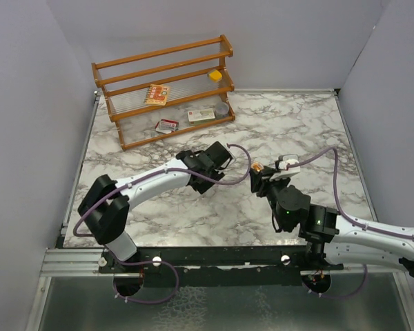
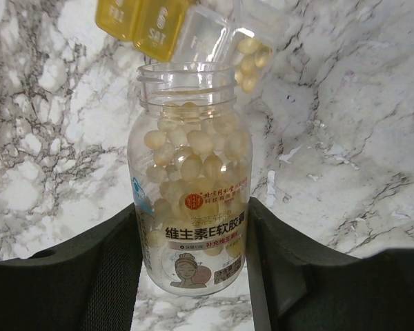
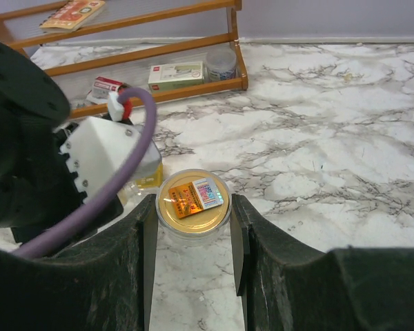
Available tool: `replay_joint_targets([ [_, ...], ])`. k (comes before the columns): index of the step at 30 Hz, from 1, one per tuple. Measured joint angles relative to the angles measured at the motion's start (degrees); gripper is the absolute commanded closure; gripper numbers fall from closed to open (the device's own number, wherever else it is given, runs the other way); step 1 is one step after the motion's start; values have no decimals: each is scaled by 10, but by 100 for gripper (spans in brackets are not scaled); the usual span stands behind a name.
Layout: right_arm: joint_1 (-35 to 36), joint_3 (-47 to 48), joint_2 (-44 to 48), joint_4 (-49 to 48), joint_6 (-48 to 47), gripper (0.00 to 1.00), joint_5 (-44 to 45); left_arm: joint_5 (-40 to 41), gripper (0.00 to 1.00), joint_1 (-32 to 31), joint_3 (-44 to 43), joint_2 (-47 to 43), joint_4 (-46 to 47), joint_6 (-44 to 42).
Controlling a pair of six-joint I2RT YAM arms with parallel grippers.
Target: Sort the pills into containers
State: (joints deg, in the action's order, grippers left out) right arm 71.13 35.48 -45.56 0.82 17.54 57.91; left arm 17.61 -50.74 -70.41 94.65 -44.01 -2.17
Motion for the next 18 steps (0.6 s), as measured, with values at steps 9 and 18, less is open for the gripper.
replay_joint_targets([
  [9, 0, 19, -32, -1, -17, 99, 1, -10, 100, 0, 50, -141, 63, 21],
  [18, 0, 75, -58, -25, -66, 99, -35, -20, 100, 0, 83, -286, 120, 70],
])
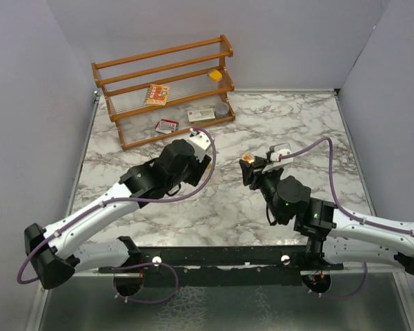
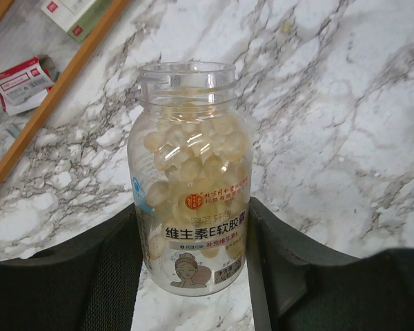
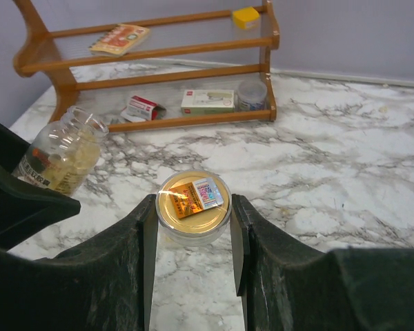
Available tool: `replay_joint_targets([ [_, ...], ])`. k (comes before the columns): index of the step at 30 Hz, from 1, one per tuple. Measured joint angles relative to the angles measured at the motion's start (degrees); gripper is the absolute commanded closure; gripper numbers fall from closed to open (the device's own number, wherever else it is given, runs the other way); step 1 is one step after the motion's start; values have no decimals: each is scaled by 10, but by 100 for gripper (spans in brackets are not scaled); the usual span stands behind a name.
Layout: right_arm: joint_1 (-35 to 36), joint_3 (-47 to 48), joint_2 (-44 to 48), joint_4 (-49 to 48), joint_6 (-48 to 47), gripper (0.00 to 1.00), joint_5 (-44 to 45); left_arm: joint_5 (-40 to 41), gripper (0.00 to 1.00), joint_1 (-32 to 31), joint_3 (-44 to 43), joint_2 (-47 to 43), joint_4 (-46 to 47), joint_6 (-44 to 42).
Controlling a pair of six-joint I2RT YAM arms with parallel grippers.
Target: Sort the pills into containers
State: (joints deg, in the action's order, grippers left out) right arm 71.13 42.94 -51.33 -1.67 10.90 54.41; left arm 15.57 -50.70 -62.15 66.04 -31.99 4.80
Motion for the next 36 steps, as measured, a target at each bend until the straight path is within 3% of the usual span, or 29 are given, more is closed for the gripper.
replay_joint_targets([
  [12, -8, 81, -18, -22, -64, 99, -140, -34, 100, 0, 92, -138, 145, 46],
  [21, -31, 140, -38, 0, -95, 99, -270, -166, 100, 0, 294, -280, 343, 47],
  [29, -43, 142, -23, 29, -98, 99, -418, -303, 100, 0, 385, -341, 467, 36],
  [36, -43, 112, 38, 30, -96, 99, -572, -399, 100, 0, 398, -366, 527, 34],
])
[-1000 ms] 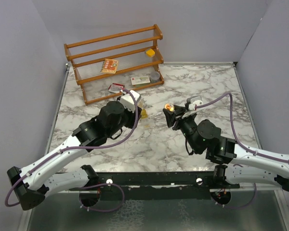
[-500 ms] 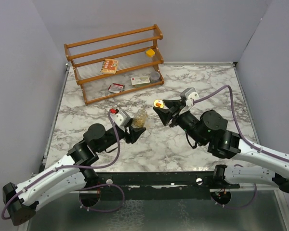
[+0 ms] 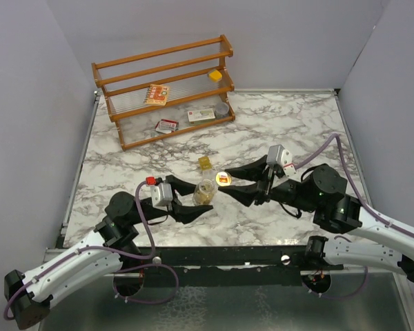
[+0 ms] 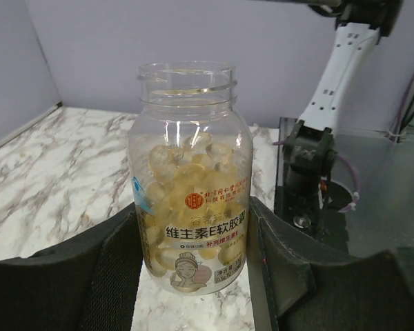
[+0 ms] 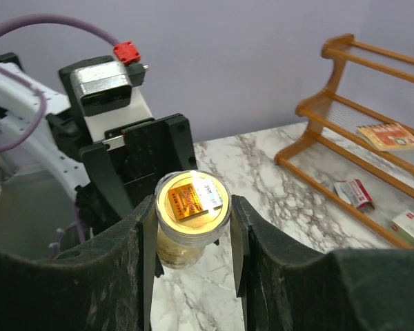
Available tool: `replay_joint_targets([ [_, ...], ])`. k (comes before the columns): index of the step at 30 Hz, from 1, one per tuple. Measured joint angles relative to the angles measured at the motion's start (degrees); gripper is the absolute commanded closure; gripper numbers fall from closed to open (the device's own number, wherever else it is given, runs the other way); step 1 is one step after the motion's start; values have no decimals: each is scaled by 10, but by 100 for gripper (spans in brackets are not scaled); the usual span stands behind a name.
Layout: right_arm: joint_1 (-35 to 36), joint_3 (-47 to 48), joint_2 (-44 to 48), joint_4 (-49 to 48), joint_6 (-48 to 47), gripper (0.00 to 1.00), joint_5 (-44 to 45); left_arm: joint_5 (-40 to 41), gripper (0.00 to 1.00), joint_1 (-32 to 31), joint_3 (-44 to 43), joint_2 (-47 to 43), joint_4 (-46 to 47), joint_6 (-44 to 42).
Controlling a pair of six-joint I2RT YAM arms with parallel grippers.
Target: Sort the pills into containers
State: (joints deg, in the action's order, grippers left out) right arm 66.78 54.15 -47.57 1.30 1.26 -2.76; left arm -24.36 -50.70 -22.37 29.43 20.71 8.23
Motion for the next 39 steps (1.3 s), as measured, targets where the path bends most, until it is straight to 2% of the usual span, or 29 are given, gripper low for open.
replay_joint_targets([
  [6, 0, -7, 3, -5, 6, 99, -91, -75, 100, 0, 0, 13, 52, 15],
  [13, 0, -20, -16, -29, 19, 99, -140, -139, 100, -2, 0, 45, 76, 27],
  [39, 0, -32, -14, -57, 30, 99, -164, -150, 100, -4, 1, 28, 88, 30],
])
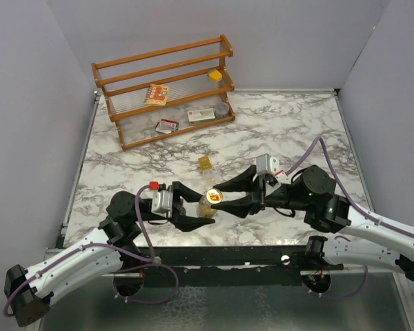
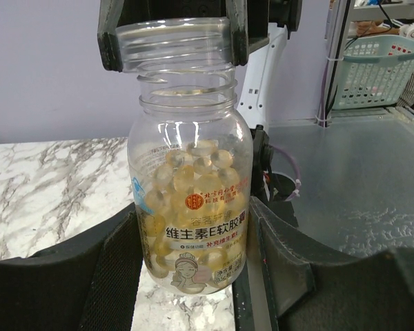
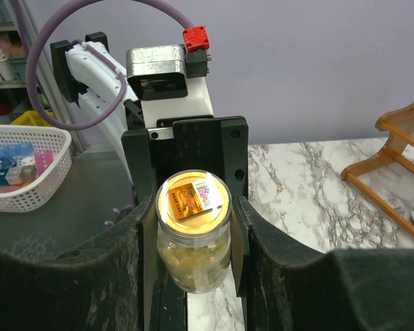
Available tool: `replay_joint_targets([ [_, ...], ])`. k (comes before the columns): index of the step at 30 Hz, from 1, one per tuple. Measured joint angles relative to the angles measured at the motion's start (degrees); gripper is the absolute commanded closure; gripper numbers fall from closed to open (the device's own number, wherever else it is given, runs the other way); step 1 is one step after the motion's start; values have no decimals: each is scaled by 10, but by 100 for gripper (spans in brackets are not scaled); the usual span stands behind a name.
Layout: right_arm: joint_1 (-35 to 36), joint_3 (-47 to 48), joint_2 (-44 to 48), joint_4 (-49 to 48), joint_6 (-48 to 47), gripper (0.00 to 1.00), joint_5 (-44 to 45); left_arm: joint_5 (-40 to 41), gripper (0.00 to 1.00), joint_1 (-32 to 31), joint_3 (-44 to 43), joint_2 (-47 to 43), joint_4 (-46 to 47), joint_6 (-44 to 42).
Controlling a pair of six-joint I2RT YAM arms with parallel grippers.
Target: Sort the pills into containers
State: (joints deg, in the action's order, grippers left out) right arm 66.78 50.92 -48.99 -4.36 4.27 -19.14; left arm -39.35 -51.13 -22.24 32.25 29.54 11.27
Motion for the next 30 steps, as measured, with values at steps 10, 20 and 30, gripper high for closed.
replay_joint_targets([
  [10, 0, -6, -14, -18, 7, 99, -14, 8, 100, 0, 0, -6, -2, 0],
  [20, 0, -10, -14, -37, 11, 99, -19, 15, 100, -4, 0, -24, -6, 2],
  [30, 0, -15, -19, -52, 15, 99, -26, 17, 100, -4, 0, -24, -1, 9],
])
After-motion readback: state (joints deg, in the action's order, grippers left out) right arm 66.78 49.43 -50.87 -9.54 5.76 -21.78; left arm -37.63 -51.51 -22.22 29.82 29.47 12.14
